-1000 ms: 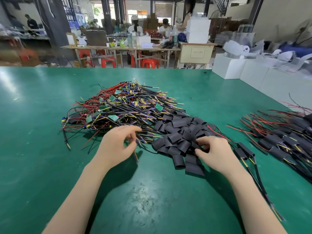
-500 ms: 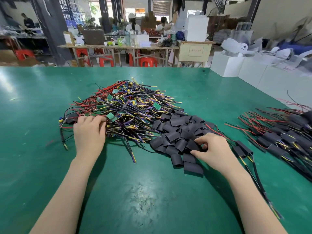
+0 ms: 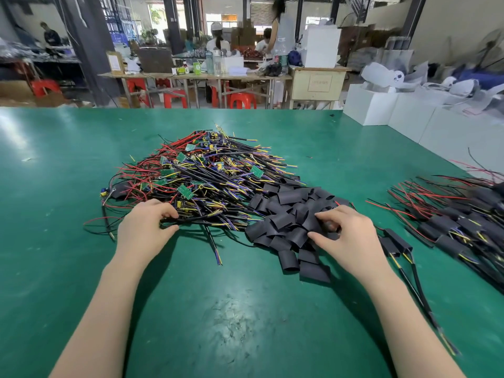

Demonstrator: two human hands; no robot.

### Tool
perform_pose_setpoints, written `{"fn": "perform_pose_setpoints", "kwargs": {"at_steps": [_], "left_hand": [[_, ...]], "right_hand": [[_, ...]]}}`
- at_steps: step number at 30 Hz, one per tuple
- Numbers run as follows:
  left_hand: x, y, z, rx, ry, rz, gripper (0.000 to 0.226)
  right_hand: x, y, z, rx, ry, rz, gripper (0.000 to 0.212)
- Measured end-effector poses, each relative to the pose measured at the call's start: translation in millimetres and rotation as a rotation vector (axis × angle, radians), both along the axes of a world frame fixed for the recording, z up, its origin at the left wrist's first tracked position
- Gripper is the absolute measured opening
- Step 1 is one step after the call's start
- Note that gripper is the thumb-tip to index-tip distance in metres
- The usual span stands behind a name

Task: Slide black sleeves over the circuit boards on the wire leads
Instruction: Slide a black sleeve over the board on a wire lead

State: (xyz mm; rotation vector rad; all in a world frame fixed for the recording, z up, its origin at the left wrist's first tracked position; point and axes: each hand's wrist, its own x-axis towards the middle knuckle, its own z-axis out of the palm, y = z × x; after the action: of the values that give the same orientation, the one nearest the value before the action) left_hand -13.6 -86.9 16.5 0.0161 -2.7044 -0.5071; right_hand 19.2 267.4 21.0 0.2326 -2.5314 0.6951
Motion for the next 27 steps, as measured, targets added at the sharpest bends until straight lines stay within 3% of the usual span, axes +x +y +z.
{"fn": "perform_pose_setpoints", "kwargs": {"at_steps": [5,9,15,23,27], "left_hand": [[-1,7,3,0.084,0.333,-0.005,0.013],[11,28,19,0.235,0.523,-0.242,0.016],[29,79,20,0.085,0.290,-0.650,0.024],[28,77,17,0.137,0.232,-0.675,0.023],[30,80,15,0.101,0.224,-0.664,0.021]], "right_hand": [[2,-1,1,0.017,0.025,0.003,0.033],[4,-5,5,-0.093,0.066,0.094,0.033],[4,-8,4,-0.098,0.086,0.187,0.029],[5,-7,5,-0.094,0.095,0.166,0.026],[8,-10,8,0.030,0.141,0.205,0.028]]}}
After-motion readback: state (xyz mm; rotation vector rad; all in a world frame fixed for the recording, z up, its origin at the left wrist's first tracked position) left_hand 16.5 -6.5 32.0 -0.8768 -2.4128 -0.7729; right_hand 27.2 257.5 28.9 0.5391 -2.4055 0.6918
